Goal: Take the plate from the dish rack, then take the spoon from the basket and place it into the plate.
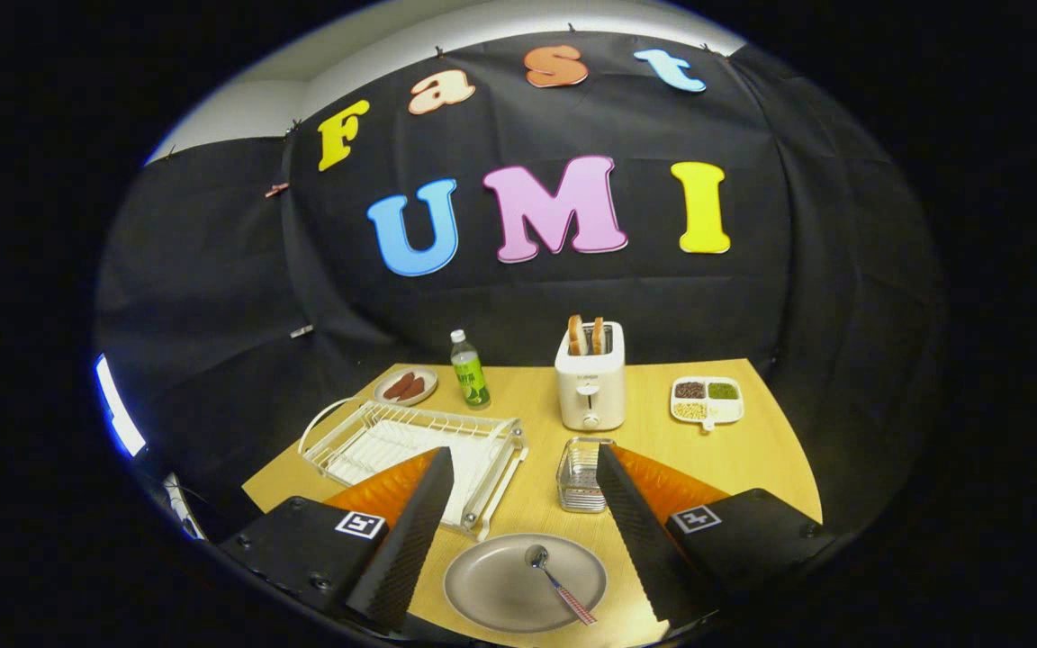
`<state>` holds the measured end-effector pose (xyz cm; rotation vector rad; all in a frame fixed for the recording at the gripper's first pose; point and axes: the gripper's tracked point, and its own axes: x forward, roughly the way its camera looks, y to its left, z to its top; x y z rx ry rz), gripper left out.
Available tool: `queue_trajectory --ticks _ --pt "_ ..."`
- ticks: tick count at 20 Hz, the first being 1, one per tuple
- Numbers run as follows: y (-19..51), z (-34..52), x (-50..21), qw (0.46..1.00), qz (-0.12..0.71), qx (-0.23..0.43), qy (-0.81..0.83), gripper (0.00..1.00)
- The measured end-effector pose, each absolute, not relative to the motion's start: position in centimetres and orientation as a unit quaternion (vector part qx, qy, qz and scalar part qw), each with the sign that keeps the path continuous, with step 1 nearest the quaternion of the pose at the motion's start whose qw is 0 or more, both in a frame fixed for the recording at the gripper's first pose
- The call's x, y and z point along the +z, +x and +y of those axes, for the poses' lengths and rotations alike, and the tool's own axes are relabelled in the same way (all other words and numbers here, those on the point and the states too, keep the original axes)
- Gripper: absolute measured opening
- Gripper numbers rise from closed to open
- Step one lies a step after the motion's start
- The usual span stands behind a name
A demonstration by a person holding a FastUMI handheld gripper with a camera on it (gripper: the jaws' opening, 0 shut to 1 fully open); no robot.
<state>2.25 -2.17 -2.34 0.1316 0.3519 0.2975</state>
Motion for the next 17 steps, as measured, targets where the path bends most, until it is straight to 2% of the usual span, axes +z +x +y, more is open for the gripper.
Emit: queue_trajectory --ticks 7,17 --pt "-1.1 -3.1 3.1 0.989 0.105 0.067 0.081 0.98" --pt "-5.4 -4.4 1.6 0.99 0.108 -0.02 0.085 0.98"
